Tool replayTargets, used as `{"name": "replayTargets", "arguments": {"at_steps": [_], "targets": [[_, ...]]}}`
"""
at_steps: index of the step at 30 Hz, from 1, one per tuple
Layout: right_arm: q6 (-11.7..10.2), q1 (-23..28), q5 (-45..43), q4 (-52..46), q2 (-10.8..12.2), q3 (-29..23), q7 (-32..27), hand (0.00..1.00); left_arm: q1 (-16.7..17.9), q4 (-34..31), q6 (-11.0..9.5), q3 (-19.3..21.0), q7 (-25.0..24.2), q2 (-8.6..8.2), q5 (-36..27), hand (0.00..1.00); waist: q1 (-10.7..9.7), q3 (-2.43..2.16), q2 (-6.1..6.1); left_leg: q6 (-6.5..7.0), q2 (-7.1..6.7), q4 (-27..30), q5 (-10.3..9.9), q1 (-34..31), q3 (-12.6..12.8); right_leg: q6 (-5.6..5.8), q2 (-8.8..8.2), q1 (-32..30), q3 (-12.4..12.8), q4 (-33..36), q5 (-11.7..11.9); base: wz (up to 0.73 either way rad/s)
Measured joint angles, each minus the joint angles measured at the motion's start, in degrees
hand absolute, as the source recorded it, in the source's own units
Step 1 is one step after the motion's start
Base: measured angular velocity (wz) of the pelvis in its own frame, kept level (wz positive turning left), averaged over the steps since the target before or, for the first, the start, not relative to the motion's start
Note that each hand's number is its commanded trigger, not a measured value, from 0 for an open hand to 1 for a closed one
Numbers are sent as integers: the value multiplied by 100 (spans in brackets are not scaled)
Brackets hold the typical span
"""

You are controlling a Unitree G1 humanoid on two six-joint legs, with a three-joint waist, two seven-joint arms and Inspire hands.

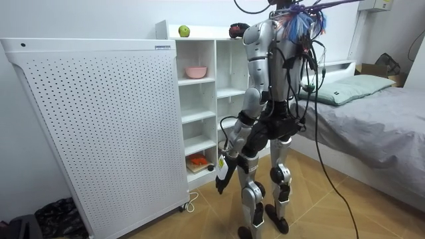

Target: Arrange fruit in the closet

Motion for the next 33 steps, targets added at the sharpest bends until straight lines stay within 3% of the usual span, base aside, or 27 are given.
{"name": "replayTargets", "arguments": {"at_steps": [11, 14, 21, 28, 30, 31, 33], "targets": [[-19, -90, 4, -61, -22, 0, 56, 100, -78, -1, -9, 3, 18, 17, -9, 0, 1, 15, 26, -1, 20, -14, 0, 17, 79, 0, 18, -23, 14, -3, 0, -2], [-10, -89, -1, -285, -21, 75, 58, 100, -105, -3, -36, -2, 27, 7, -5, 0, 3, 13, 46, -1, 29, -16, 0, 5, 168, -1, 27, -78, 118, 2, 1, -14], [3, 134, 452, -1156, 4, 541, 227, 100, -219, -3, -58, -181, 254, 4, -28, 0, 0, 12, 233, -2, 34, -45, 1, 73, 233, -1, 43, -85, 226, 0, 1, -5], [26, 490, 1068, -1878, 508, 980, 695, 100, -276, 27, -48, -438, 302, 54, -42, 0, -14, -4, 307, -2, 42, -39, 0, 63, 307, -9, 57, -95, 367, 4, 6, -5], [26, 593, 1255, -1868, 793, 1083, 955, 100, -367, 55, -56, -523, 317, 54, -37, 0, 9, -11, 331, -2, 44, -34, 1, 52, 321, -17, 60, -116, 369, 15, 10, -5], [27, 654, 1416, -1864, 934, 1118, 1068, 100, -403, 99, -67, -533, 319, 54, -38, 0, 69, -35, 361, -5, 48, -31, 3, -9, 344, -28, 66, -204, 401, 34, 17, -11], [25, 727, 1630, -1864, 1088, 1215, 1235, 100, -508, 220, -64, -590, 319, 53, -144, 0, 108, -43, 362, -6, 57, 10, 4, -127, 389, -43, 65, -321, 419, 50, 39, -11]]}}
